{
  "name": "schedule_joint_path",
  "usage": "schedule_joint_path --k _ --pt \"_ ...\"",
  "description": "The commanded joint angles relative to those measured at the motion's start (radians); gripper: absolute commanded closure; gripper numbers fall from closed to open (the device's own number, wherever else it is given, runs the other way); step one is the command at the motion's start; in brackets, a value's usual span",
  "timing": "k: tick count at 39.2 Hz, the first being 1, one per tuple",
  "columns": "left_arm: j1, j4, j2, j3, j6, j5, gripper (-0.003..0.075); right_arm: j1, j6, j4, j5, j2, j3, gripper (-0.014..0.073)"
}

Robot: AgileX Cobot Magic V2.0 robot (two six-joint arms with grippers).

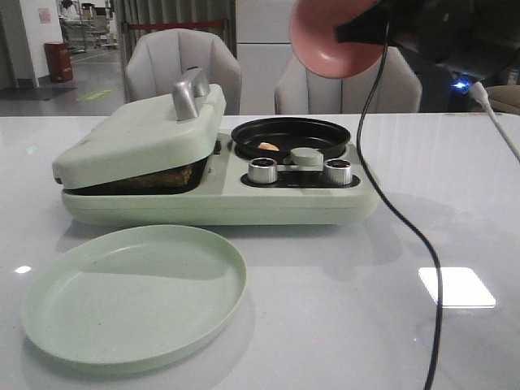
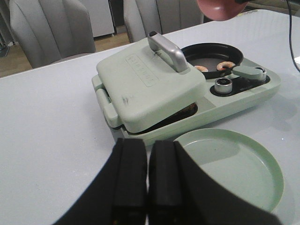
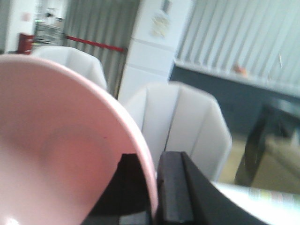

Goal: Make breakfast with bread and shrimp
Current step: 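Carry the emptied pink bowl back and lower it onto the table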

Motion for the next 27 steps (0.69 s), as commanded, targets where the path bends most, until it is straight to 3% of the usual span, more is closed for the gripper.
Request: schedule_joint_path --k 1,11,20,27 --pt "-0.008 -0.005 0.008 -0.028 -0.013 -0.074 0.0606 -0.013 0.049 0.088 0.076 -0.115 -0.035 0.0442" --pt "-0.008 -0.005 0.008 -0.028 -0.013 -0.074 0.0606 -0.084 0.048 0.166 0.545 -0.25 -0.035 0.0442" --pt "-0.008 -0.005 0.008 -0.028 -0.013 -0.074 0.0606 -0.22 0.048 0.166 0.984 -0.35 -0.035 0.0442" --pt "-0.008 -0.005 0.008 -0.028 -0.013 -0.074 0.0606 -0.332 0.048 0.166 1.245 -0.373 -0.035 0.0442"
